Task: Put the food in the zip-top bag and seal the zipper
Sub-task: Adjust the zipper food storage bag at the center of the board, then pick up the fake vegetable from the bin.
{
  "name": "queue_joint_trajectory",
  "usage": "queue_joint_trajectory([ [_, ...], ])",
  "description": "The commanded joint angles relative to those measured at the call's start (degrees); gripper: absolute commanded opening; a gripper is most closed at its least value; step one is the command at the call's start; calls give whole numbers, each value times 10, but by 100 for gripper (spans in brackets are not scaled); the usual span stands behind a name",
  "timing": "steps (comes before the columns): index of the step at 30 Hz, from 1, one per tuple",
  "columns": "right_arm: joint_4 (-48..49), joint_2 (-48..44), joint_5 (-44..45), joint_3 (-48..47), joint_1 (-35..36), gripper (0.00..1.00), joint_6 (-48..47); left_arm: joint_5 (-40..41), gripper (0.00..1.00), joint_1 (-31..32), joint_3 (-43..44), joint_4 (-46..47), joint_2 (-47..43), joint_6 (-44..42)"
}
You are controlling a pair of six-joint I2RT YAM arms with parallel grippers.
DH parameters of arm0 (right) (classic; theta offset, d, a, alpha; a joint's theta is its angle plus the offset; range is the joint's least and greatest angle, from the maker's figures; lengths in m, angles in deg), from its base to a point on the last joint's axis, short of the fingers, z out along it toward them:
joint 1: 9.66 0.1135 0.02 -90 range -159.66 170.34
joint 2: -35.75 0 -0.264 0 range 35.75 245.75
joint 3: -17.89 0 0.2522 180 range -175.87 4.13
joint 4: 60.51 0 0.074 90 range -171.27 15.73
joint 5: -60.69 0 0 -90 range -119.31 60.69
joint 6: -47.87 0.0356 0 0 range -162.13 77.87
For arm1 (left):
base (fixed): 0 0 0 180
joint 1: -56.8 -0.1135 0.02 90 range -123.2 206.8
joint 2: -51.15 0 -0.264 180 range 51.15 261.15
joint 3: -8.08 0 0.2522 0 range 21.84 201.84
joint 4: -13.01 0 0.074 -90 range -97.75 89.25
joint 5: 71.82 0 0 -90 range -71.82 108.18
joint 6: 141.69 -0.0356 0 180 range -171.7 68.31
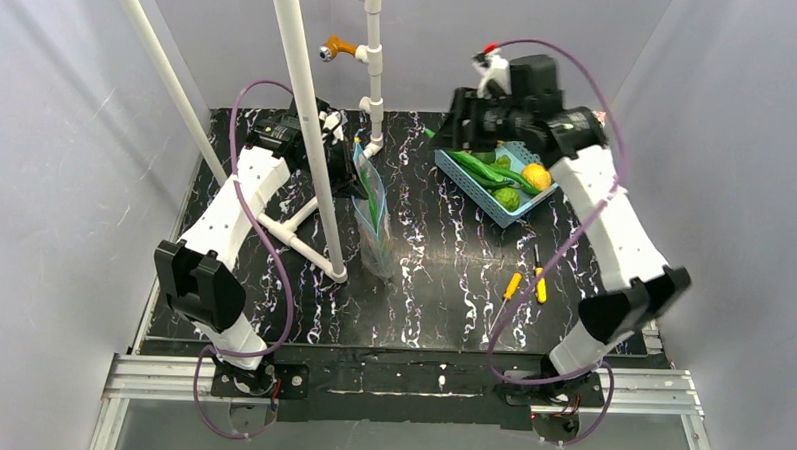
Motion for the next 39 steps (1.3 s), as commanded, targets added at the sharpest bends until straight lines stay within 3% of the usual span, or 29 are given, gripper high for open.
queue_joint_trajectory([
  [1, 83, -87, 26, 78, -74, 66, -12, -4, 0, -3, 21, -8, 6, -11],
  [6, 136, -114, 99, 217, -150, 77, -28, -6, 0, -3, 35, -15, 12, -15],
  [10, 162, -73, 159, 256, -177, 81, -84, -11, 0, -3, 37, -17, 15, -16],
  [16, 129, 43, 192, 191, -194, 63, -122, -19, 0, -3, 31, -15, 16, -15],
  [20, 92, 89, 157, 155, -217, 61, 27, -15, 0, -3, 35, -18, 16, -16],
  [23, 161, 76, 121, 219, -217, 55, 161, -20, 0, -3, 36, -14, 20, -12],
  [27, 239, 48, 123, 293, -214, 60, 286, -27, 0, -3, 36, -10, 22, -7],
  [39, 214, 95, 245, 288, -211, 56, 444, -19, 0, -3, 34, -14, 12, -8],
])
